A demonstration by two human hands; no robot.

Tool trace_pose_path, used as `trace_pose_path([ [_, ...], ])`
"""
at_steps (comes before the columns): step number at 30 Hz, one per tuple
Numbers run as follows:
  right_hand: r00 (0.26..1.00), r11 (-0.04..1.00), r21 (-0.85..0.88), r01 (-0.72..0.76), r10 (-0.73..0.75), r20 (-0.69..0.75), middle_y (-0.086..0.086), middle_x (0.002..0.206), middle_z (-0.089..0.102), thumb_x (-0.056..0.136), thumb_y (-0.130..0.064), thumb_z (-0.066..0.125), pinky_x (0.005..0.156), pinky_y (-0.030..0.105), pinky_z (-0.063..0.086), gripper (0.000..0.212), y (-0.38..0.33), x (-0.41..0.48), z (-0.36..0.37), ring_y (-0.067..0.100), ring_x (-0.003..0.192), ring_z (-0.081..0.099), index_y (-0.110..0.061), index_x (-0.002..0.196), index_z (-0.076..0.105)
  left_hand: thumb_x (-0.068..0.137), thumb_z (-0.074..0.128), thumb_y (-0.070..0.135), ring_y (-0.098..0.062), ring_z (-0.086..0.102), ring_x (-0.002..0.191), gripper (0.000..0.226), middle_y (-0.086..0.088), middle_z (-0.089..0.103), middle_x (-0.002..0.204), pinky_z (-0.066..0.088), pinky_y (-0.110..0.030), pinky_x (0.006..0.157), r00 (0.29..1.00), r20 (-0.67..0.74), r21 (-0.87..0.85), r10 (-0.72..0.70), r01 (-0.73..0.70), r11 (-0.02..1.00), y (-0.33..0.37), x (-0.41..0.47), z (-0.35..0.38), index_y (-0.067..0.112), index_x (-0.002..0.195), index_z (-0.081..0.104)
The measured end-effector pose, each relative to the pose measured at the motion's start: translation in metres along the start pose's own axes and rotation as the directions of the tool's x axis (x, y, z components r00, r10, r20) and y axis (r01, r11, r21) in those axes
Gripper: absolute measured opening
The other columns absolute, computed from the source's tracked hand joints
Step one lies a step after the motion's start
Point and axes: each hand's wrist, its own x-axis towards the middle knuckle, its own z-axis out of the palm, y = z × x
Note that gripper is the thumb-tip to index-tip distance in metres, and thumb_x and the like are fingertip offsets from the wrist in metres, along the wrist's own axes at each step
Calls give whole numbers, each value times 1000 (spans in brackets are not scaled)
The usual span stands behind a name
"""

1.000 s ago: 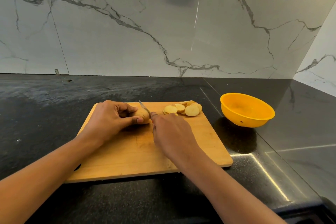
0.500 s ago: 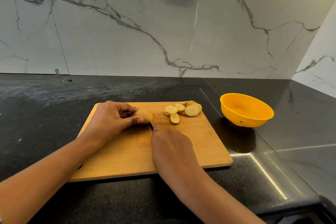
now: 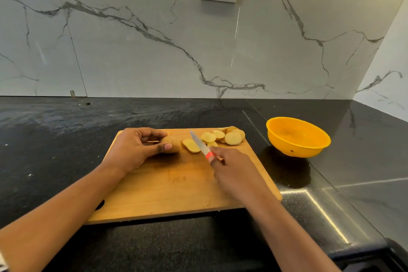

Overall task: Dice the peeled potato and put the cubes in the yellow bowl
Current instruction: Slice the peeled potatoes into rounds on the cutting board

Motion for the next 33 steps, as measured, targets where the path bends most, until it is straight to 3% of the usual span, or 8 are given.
trace_pose_path([
  [2,993,952,283,-116,117,14,-6,79,57,100,-31,46,50,19,41,38,8,5,-10,4,58,47,-30,139,47,54,75,44,9,60,84,48,18,67,92,42,-5,68,1000,11,-8,0,0,1000,2,0,0,29,99,69],
  [4,984,902,400,-163,176,5,-2,68,54,100,-29,47,42,16,33,38,10,4,-20,3,50,40,-28,138,50,54,74,42,12,58,80,47,19,65,93,41,-3,63,1000,15,-15,-6,6,1000,3,0,1,30,99,68],
  [8,998,1000,7,13,-12,-55,-10,75,59,100,-37,45,58,25,49,37,5,-5,-22,6,65,54,-38,136,48,52,75,44,4,59,87,49,15,67,94,41,-9,69,1000,-12,-29,-19,18,999,2,0,0,28,98,70],
  [11,991,939,-317,132,-132,21,-9,105,64,99,-39,43,74,27,50,41,-4,-14,-7,8,86,56,-42,140,40,52,76,43,4,59,87,48,14,67,94,41,-10,69,1000,-12,-43,-19,18,999,1,1,-1,27,97,71],
  [14,983,868,-466,171,-183,19,-5,114,62,101,-37,37,73,28,46,46,-6,-14,6,12,91,54,-37,146,30,50,76,43,2,60,90,51,13,67,98,41,-11,71,999,38,-50,-30,32,998,0,2,-1,27,99,69],
  [17,990,855,-507,107,-141,-29,-1,111,61,103,-33,34,66,29,41,45,-1,-3,8,16,89,54,-34,148,29,43,77,48,-3,63,96,62,10,69,101,45,-15,78,995,91,-53,-39,44,998,-2,2,-1,28,102,68],
  [21,991,880,-468,87,-124,-50,-3,112,62,102,-35,36,74,30,50,46,0,-3,5,15,93,57,-35,147,30,40,75,55,-1,64,93,68,12,70,98,44,-13,76,996,88,-11,-25,26,1000,-1,1,-1,29,103,69],
  [33,953,926,-297,233,-278,-121,-6,115,64,101,-34,39,69,24,45,46,-14,-9,11,9,87,53,-35,147,31,52,76,45,6,61,85,50,19,65,95,41,-6,67,999,4,107,34,-34,994,3,-3,2,31,99,68],
])
